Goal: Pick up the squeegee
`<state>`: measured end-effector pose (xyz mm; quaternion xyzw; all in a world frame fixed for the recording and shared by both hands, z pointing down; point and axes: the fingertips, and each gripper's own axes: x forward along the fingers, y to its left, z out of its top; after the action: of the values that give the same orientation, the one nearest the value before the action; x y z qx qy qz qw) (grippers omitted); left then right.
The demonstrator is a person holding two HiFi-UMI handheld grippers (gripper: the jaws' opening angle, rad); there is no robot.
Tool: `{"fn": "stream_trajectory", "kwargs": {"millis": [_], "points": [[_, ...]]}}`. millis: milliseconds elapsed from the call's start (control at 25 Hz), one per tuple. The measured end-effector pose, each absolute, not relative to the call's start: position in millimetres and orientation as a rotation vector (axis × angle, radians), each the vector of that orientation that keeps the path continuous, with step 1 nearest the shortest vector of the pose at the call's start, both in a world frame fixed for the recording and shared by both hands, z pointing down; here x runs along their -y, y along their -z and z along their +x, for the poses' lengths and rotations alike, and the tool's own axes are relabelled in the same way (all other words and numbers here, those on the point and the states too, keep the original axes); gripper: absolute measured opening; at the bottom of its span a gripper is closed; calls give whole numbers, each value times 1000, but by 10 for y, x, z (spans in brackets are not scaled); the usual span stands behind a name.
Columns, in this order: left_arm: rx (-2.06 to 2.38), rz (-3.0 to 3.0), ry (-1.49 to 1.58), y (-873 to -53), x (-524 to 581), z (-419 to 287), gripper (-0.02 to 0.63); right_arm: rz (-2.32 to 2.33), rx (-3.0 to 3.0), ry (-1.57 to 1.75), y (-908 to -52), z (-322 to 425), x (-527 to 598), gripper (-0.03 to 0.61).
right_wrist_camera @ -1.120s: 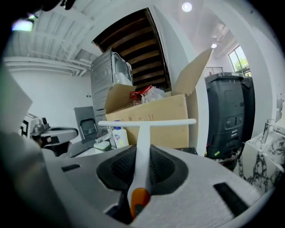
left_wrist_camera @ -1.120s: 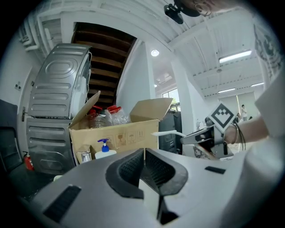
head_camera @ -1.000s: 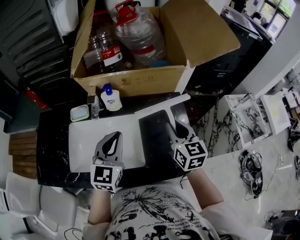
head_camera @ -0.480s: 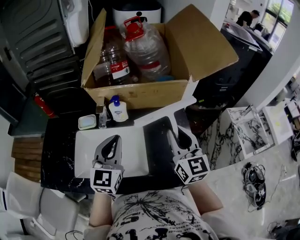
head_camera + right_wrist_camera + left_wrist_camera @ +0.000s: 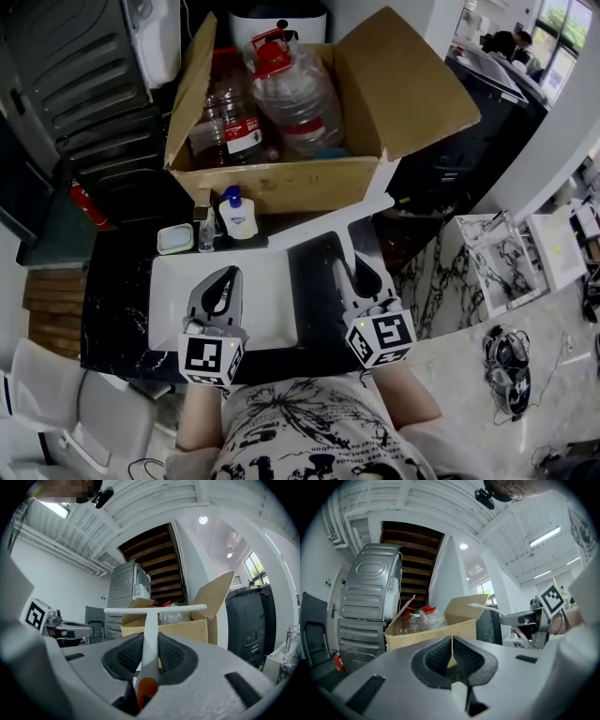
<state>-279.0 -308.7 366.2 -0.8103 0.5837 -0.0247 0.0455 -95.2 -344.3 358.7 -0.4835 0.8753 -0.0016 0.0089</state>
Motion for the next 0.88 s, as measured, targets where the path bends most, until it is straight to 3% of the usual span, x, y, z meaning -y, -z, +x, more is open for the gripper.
{"fn": "stream_trajectory", "kwargs": {"millis": [880], "points": [[-1767, -2498, 99, -3633, 3117, -2655, 12, -1570, -2750, 21, -3776, -892, 3478, 69]]}}
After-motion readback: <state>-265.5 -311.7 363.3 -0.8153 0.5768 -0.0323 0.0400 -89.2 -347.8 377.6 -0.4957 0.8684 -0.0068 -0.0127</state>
